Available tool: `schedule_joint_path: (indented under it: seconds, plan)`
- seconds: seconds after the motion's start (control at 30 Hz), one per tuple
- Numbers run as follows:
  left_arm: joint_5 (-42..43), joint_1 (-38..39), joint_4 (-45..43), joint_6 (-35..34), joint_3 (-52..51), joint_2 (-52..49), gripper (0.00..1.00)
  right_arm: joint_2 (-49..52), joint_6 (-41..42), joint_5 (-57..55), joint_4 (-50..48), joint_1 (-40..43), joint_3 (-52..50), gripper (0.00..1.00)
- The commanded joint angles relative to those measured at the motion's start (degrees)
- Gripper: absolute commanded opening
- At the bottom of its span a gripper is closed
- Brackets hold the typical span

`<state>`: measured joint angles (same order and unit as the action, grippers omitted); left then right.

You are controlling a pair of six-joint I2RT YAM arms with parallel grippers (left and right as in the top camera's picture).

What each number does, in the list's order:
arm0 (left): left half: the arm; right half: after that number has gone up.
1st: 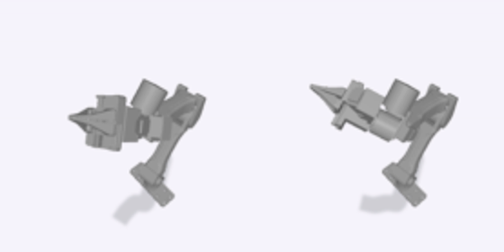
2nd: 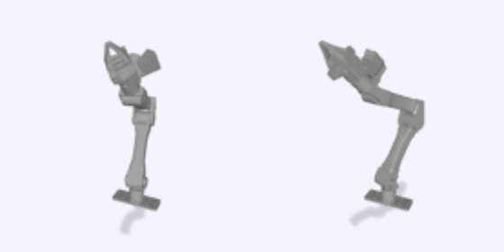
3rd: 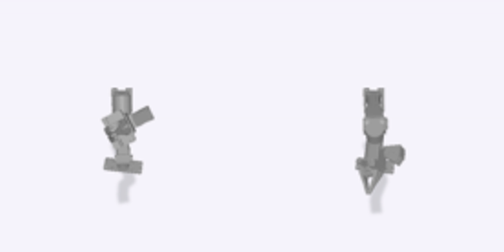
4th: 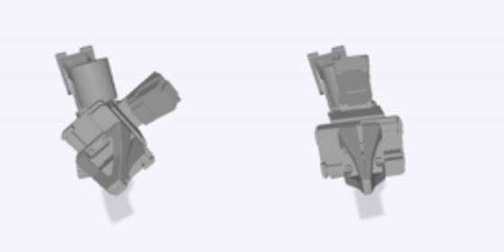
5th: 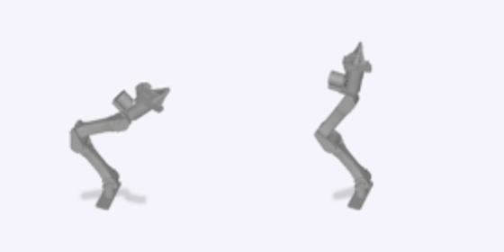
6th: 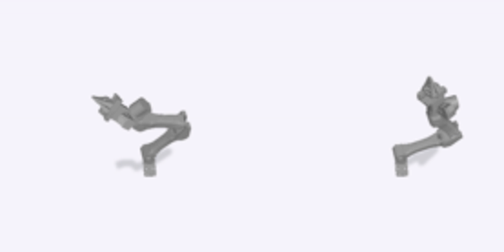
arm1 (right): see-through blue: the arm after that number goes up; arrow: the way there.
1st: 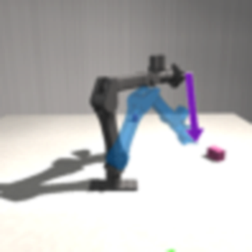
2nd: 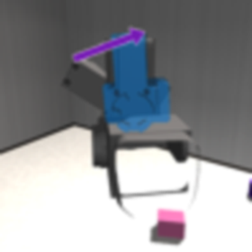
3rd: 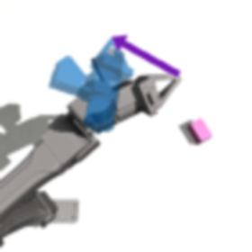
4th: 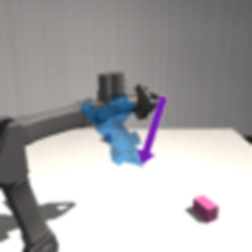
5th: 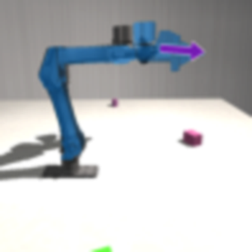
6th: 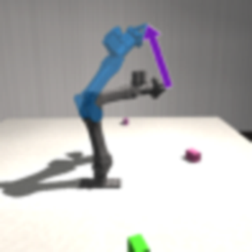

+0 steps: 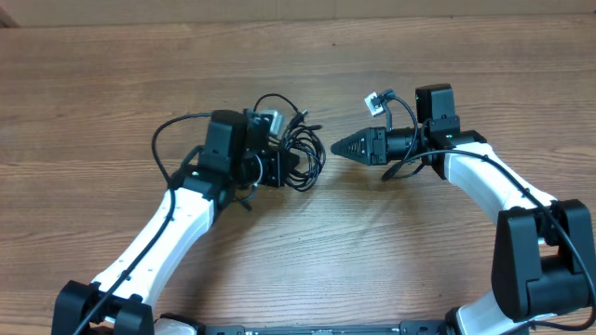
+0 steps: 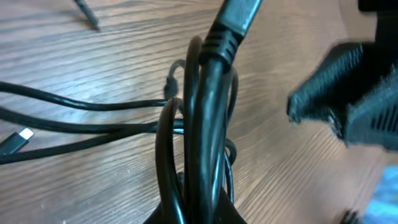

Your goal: Untangle cables

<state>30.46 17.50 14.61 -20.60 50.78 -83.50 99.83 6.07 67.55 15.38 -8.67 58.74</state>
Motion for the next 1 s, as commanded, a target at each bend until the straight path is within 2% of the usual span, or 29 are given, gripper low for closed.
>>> schedule_joint_path:
  seconds: [0.0, 0.1, 0.2, 0.3, 0.43, 0.53, 0.6, 0.63, 0.7, 0.77, 0.97]
  plan:
    - [1.3, -4.8, 4.2, -6.5, 2.1, 1.2, 0.04, -0.4, -0.6, 3.8, 0.6, 0.0, 0.5, 0.38]
    - [4.8, -7.0, 7.5, -5.7, 2.1, 1.2, 0.04, -0.4, -0.6, 4.1, 0.1, 0.0, 0.5, 0.40]
    - [2.3, -6.6, 7.8, -4.3, 2.0, 1.2, 0.04, -0.4, -0.6, 3.1, -2.5, 0.0, 0.5, 0.53]
    - [1.1, -6.3, 7.5, -5.5, 2.0, 1.2, 0.04, -0.4, -0.6, -1.3, -5.2, 0.0, 0.5, 0.52]
    - [1.2, -5.7, 8.1, -6.2, 2.1, 1.2, 0.04, -0.9, -0.2, -8.6, -3.6, 0.7, 2.4, 0.40]
    - [5.3, -5.7, 7.5, -6.2, 2.1, 1.2, 0.04, -4.6, -1.6, -14.0, 2.3, 0.8, 6.3, 0.42]
    - [7.9, -5.7, 7.2, -5.6, 2.1, 1.2, 0.04, -9.3, -5.3, -17.3, 7.9, 0.8, 8.6, 0.48]
    - [11.0, -5.7, 7.0, -1.5, 2.1, 1.2, 0.04, -13.5, -5.6, -17.1, 10.9, 0.8, 8.9, 0.52]
    - [14.5, -5.7, 6.2, 1.6, 2.1, 1.2, 0.04, -16.3, -5.6, -17.2, 15.8, 0.8, 8.9, 0.53]
    - [17.3, -5.7, 5.6, 4.1, 2.1, 1.2, 0.04, -17.2, -5.6, -16.9, 21.0, 0.7, 8.9, 0.52]
    - [17.4, -5.7, 5.4, 4.3, 2.1, 1.2, 0.04, -17.2, -7.0, -17.1, 27.8, -2.2, 8.8, 0.54]
